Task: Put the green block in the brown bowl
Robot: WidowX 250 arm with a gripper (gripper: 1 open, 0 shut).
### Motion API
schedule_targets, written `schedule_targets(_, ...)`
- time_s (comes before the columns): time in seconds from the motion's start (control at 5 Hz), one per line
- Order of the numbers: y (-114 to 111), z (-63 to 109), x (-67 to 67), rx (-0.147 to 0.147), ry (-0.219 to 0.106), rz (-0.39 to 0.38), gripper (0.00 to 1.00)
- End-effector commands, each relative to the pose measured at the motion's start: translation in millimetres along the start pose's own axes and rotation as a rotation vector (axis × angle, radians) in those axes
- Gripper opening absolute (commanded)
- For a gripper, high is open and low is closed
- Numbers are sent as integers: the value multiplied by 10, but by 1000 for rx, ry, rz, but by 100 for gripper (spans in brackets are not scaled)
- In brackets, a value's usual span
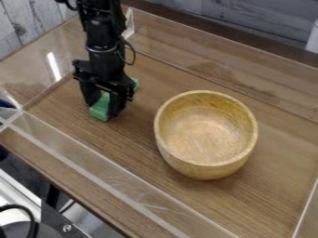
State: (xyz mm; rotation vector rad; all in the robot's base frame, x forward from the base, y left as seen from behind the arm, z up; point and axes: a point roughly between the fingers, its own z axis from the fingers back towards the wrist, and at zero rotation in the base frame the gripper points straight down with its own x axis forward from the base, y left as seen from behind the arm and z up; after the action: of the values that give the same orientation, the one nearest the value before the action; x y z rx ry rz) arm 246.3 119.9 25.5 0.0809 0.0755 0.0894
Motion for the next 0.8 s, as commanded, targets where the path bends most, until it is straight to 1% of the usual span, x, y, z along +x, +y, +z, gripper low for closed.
schedule_targets(0.0,19,209,42,1,-21,2,0)
schedule_targets(0.2,26,259,42,-9,-3,5,0)
schedule_targets(0.4,13,227,4,-54,-33,-15,0)
schedule_targets(0.6,18,205,-42,-90,-56,-24,0)
